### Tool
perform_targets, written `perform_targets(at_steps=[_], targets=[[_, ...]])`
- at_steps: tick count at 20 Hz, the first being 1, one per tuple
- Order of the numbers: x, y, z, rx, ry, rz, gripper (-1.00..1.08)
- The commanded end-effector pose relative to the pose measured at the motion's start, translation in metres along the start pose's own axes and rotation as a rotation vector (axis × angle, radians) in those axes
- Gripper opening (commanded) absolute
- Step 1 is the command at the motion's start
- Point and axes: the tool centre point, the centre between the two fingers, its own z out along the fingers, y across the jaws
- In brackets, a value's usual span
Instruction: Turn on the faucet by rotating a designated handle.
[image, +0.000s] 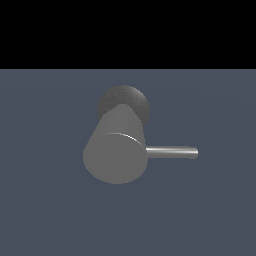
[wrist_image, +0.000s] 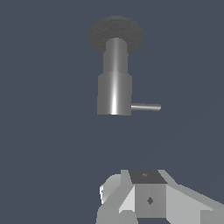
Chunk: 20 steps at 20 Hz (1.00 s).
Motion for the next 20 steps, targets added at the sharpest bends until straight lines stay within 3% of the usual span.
perform_targets(at_steps=[1,5,10,15,20], targets=[[0.0,0.0,0.0,0.0,0.0,0.0,-1.0],[0.0,0.0,-0.001,0.016,0.007,0.0,-1.0],[0.002,0.002,-0.005,0.082,0.036,-0.001,-1.0],[0.004,0.005,-0.014,0.197,0.091,-0.001,-1.0],[0.008,0.013,-0.028,0.363,0.173,0.002,-1.0]])
